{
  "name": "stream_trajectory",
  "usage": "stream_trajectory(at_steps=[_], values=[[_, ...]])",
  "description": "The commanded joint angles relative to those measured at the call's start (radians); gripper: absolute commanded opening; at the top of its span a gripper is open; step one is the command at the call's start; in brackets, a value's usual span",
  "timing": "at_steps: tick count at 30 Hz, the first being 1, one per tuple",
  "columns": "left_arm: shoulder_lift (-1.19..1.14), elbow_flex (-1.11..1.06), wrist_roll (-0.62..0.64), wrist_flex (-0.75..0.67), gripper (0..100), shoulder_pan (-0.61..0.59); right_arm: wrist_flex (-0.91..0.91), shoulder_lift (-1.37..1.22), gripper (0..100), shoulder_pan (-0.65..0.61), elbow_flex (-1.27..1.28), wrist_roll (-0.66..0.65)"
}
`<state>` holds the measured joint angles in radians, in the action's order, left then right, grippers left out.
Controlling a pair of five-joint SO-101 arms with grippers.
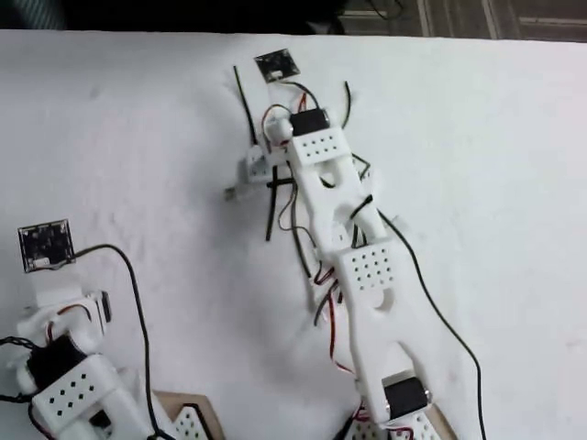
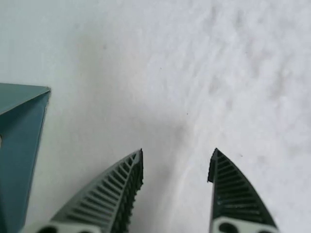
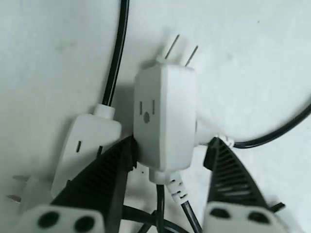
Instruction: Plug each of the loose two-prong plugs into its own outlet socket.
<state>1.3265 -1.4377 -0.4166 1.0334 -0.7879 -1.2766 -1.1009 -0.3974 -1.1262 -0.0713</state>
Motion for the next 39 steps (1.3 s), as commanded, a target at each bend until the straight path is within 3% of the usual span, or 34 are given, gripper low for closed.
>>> stream_trajectory(at_steps=[1, 6, 14, 27, 39], values=[[0.013, 0.003, 0.005, -0.014, 23, 0.012, -0.016, 0.033, 3.1, -0.001, -0.072, 0.000], [0.013, 0.002, 0.005, -0.014, 23, 0.022, -0.143, 0.082, 1.8, 0.022, -0.252, -0.006], [0.013, -0.006, 0.003, -0.014, 23, 0.038, -0.277, 0.061, 1.8, 0.125, -0.540, -0.184], [0.013, -0.006, 0.003, -0.014, 23, 0.038, -0.272, 0.185, 1.8, 0.352, -0.540, -0.189], [0.013, -0.005, 0.003, -0.014, 23, 0.039, -0.272, 0.262, 1.8, 0.395, -0.539, -0.196]])
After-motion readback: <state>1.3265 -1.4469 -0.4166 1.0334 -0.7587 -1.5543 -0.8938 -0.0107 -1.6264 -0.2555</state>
